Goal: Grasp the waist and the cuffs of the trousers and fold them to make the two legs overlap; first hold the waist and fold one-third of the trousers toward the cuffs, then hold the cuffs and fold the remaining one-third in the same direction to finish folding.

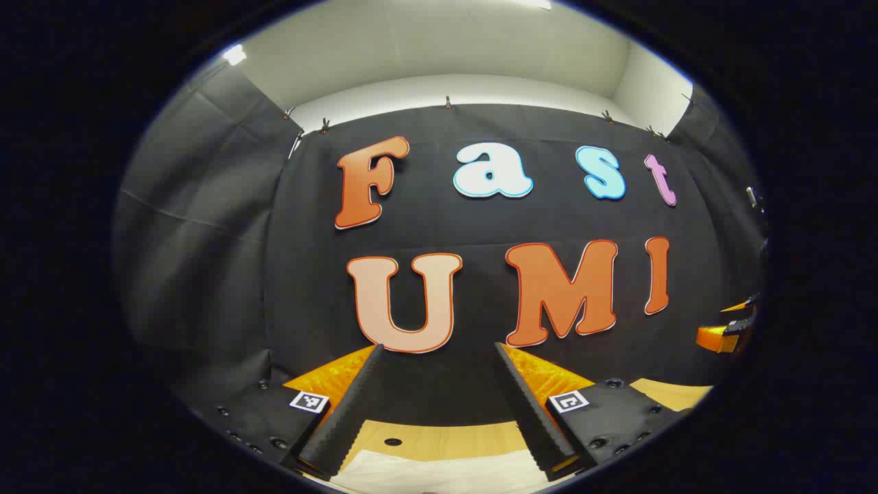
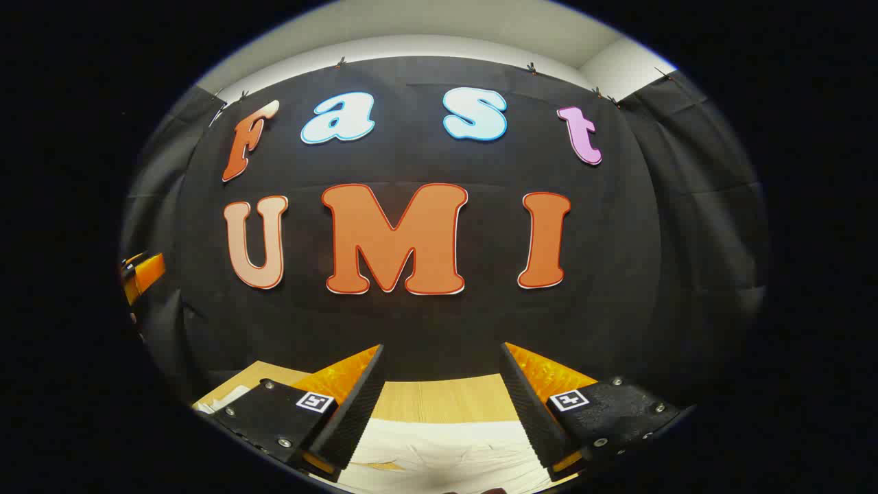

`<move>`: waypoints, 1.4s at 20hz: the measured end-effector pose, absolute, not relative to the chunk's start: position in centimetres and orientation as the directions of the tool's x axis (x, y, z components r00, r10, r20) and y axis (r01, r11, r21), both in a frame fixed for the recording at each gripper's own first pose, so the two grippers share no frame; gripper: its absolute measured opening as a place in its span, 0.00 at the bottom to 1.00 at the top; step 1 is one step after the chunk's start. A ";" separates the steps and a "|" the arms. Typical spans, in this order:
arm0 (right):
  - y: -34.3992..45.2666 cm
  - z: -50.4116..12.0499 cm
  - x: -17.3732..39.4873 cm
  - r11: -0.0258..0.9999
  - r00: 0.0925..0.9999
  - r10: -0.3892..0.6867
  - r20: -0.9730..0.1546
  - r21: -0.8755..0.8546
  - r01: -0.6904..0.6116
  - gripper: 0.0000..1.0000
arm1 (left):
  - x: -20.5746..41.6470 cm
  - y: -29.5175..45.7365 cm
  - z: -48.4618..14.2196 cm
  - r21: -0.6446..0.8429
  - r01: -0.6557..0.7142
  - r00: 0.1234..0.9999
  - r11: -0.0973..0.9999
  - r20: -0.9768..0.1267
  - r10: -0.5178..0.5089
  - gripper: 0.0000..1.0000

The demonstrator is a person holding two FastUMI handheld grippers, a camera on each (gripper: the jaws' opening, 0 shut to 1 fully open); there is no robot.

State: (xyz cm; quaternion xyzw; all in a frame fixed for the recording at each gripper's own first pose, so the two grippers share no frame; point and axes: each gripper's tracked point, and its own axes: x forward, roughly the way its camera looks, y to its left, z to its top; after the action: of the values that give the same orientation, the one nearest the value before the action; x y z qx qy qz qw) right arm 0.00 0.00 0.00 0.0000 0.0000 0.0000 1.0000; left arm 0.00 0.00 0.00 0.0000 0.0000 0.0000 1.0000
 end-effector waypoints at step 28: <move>-7.1 -12.5 -1.4 0.989 0.929 -0.079 -0.362 0.090 0.120 0.99 | -4.5 6.2 -15.9 -0.169 -0.231 0.898 0.958 -0.416 0.143 0.98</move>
State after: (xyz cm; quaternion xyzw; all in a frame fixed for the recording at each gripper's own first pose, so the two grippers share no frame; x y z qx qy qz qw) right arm -1.38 -7.06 -12.45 0.0554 0.1819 -0.0507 0.9804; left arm -4.47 6.21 -15.88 -0.1077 0.2040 0.0964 0.9682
